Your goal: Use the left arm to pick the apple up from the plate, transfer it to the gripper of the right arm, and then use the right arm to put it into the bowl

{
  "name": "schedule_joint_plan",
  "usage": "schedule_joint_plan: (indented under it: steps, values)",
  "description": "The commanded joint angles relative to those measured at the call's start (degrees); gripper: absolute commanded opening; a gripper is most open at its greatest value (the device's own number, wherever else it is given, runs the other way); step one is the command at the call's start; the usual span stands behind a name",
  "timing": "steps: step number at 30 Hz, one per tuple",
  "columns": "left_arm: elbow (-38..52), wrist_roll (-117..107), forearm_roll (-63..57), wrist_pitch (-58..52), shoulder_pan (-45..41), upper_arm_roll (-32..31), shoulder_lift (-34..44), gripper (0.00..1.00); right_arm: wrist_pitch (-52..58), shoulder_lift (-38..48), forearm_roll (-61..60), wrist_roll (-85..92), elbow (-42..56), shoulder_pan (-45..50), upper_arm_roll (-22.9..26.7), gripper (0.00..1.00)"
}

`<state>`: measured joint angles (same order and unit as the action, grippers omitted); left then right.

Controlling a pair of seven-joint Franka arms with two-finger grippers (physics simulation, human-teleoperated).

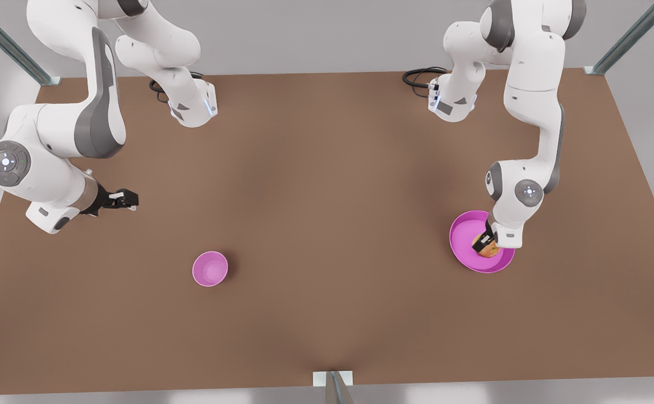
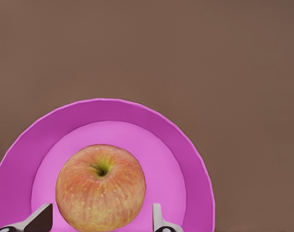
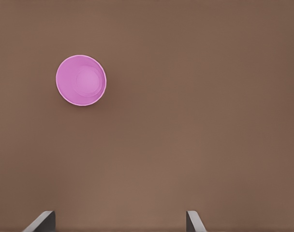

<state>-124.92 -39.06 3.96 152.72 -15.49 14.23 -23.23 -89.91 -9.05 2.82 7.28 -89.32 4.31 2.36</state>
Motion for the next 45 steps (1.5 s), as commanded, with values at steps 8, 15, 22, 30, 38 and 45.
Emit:
schedule_joint_plan:
  steps: [8, 15, 22, 30, 38, 45]
  values:
    - [0.46, -2.17, -1.15, 0.65, 0.11, 0.01, -1.29, 1.0, 0.0, -0.09, -0.01, 0.45, 0.03, 0.0, 0.01, 1.0]
    - [0.47, 3.9, -1.24, 0.65, 0.11, 0.01, -1.73, 1.0, 0.09, -0.18, -0.01, 0.45, -0.06, 0.26, 0.01, 1.0]
    - [0.9, 3.9, -1.32, 0.74, 0.11, 0.01, -3.05, 1.0, 0.44, 0.0, 0.08, 0.45, 0.03, 0.26, 0.01, 1.0]
    - [1.52, 3.9, -1.5, 1.26, 0.11, 0.01, -4.37, 1.0, 0.26, -0.18, 0.26, 0.45, -0.32, 0.26, 0.01, 1.0]
    - [2.57, 3.99, -1.5, 4.25, 0.73, 0.01, -5.95, 1.0, 0.26, -0.62, 0.35, 0.54, -0.32, 0.53, 0.01, 1.0]
    - [3.01, 3.9, -1.32, 4.25, 0.9, -0.08, -6.39, 1.0, 0.17, -0.97, 1.05, 0.45, -0.32, 0.62, -0.16, 1.0]
